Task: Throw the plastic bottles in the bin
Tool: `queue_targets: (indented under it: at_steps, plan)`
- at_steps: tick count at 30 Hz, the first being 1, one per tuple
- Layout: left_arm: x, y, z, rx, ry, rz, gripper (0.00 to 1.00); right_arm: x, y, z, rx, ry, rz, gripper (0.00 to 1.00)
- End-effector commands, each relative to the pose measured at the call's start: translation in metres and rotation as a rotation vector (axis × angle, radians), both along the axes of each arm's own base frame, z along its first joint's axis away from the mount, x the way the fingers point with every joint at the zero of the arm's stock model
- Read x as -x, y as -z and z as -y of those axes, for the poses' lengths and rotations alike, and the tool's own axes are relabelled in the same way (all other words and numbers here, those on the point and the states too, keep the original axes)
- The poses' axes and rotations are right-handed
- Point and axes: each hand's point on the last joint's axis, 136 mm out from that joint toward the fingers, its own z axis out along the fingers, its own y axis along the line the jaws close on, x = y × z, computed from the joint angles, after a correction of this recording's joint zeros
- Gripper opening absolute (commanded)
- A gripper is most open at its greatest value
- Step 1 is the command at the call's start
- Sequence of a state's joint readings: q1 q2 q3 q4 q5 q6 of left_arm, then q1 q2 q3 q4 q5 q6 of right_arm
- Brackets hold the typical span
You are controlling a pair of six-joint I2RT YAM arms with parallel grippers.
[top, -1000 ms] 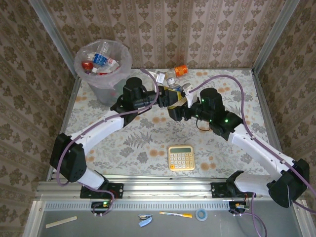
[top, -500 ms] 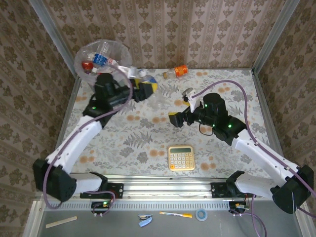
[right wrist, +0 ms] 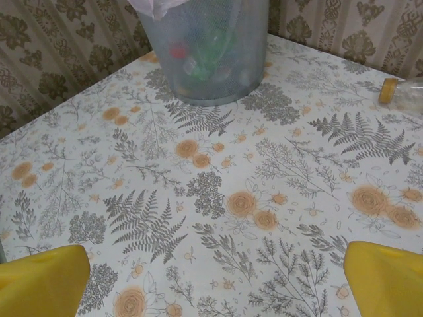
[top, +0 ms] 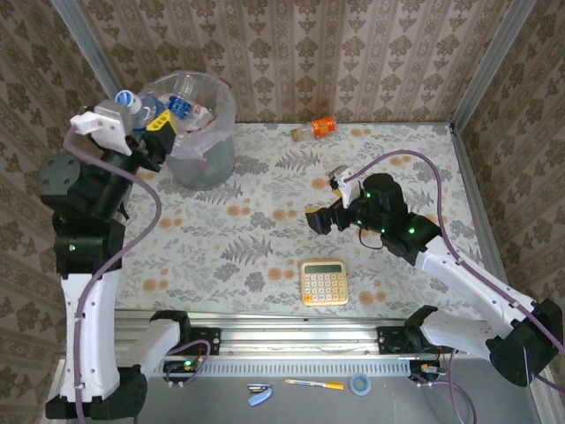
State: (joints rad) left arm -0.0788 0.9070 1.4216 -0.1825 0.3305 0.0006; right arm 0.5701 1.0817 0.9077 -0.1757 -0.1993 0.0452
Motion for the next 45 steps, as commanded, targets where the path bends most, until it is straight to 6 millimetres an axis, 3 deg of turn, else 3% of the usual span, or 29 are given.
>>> queue_targets:
  at_steps: [1, 10, 21, 25, 28, 31, 33, 35, 39, 45]
  plan:
    - [-0.010, -0.010, -0.010, -0.048, -0.066, 0.098, 0.43, 0.001, -0.002, 0.007, 0.018, 0.025, 0.018, 1.00]
    - [-0.003, -0.023, -0.026, 0.007, -0.151, 0.310, 0.43, 0.001, 0.004, 0.017, 0.050, 0.059, 0.031, 1.00]
    - [-0.048, -0.008, -0.015, 0.032, -0.066, 0.250, 0.45, -0.004, 0.006, 0.017, 0.061, 0.066, 0.039, 1.00]
    - [-0.080, 0.003, -0.014, 0.047, -0.047, 0.203, 0.47, -0.004, 0.009, 0.019, 0.081, 0.068, 0.037, 1.00]
    - [-0.126, 0.026, -0.012, 0.050, -0.004, 0.091, 0.50, -0.006, 0.012, 0.021, 0.090, 0.070, 0.031, 1.00]
    - [-0.187, 0.060, -0.013, 0.080, 0.028, -0.070, 0.71, -0.007, 0.013, 0.021, 0.080, 0.069, 0.030, 1.00]
    - [-0.223, 0.082, -0.018, 0.098, 0.020, -0.172, 0.97, -0.009, 0.014, 0.020, 0.072, 0.066, 0.024, 1.00]
    - [-0.239, 0.084, -0.024, 0.140, 0.028, -0.240, 1.00, -0.009, 0.013, 0.019, 0.063, 0.062, 0.017, 1.00]
    - [-0.225, 0.056, -0.027, 0.142, 0.003, -0.229, 1.00, -0.010, 0.014, 0.018, 0.059, 0.061, 0.015, 1.00]
    - [-0.162, 0.002, -0.025, 0.117, -0.001, -0.122, 1.00, -0.025, 0.022, 0.016, 0.070, 0.094, -0.018, 1.00]
